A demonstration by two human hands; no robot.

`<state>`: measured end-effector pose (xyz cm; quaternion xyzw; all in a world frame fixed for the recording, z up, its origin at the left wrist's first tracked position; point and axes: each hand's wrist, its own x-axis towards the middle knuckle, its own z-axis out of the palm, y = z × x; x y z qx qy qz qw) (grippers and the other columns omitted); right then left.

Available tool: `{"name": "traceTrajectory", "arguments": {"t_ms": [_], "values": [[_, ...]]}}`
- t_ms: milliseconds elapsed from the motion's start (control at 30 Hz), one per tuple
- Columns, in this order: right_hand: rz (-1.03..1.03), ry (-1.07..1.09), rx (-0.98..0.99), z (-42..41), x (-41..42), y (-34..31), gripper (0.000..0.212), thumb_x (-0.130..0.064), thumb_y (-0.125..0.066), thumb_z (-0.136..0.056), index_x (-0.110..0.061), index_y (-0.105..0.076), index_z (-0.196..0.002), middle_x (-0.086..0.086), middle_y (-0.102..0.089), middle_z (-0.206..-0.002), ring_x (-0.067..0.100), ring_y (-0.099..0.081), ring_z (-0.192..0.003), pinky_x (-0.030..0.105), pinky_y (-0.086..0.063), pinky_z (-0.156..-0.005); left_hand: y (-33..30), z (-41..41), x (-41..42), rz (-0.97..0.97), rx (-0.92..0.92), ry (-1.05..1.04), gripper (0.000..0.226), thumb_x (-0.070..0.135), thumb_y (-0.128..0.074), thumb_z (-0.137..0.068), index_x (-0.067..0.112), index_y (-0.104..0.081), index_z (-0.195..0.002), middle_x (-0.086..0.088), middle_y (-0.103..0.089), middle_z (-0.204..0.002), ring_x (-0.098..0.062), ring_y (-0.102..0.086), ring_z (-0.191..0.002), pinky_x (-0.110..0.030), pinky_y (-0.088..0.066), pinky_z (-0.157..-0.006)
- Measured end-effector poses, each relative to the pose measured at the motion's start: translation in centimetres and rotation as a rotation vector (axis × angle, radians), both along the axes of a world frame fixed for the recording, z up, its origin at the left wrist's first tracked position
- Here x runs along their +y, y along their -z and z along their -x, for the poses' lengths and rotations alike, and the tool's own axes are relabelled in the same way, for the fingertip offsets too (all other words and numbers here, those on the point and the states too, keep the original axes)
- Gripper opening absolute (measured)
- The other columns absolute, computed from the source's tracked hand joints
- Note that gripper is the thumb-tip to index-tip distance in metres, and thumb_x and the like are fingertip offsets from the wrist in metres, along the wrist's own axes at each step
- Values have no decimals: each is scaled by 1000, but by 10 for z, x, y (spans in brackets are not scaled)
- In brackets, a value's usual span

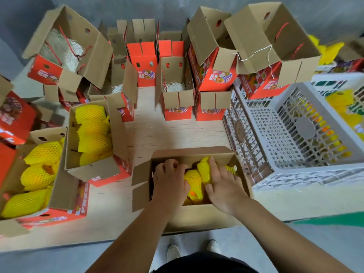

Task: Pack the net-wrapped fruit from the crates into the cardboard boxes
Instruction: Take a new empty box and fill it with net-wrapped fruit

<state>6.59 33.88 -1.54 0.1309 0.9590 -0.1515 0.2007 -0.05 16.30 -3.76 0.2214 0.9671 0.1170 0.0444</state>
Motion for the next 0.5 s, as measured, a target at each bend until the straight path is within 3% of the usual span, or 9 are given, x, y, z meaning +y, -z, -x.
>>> {"name": "traceTrajectory", "arguments": {"t_ms": [100,200,267,367,500], "values": [[-55,-19,69,4,17,-8,81,-52,-45,-97,-26,-5,-163,7,-36,-158,32,-44,-138,46,-36,-108,0,8,-1,-13,-88,41,43,48,-51,-96,41,-44,-138,3,-36,-141,-27,-35,-130,-40,-36,-110],[-68,-41,154,9,24,-14,68,-59,-49,-93,-28,-35,-153,7,-52,-141,31,-56,-124,43,-43,-99,-2,12,2,-173,-203,-39,34,48,-47,-98,42,-51,-131,6,-40,-137,-25,-35,-126,-41,-34,-107],[-34,-33,180,11,23,-12,57,-55,-47,-98,-26,-44,-148,9,-56,-136,32,-60,-117,41,-49,-93,3,7,5,-176,-89,-38,29,45,-47,-101,41,-55,-128,7,-47,-133,-24,-39,-124,-38,-35,-104],[-30,-37,105,16,16,-6,54,-51,-43,-104,-26,-41,-151,8,-52,-141,33,-55,-122,41,-50,-96,14,-2,5,-43,37,12,28,45,-47,-104,43,-57,-131,6,-45,-137,-24,-35,-130,-40,-34,-111],[-162,-76,31,28,8,-6,59,-54,-34,-103,-27,-28,-155,5,-43,-151,33,-39,-137,48,-35,-109,2,12,10,29,-35,66,37,51,-41,-104,41,-46,-140,3,-39,-143,-26,-29,-134,-47,-27,-118]]}}
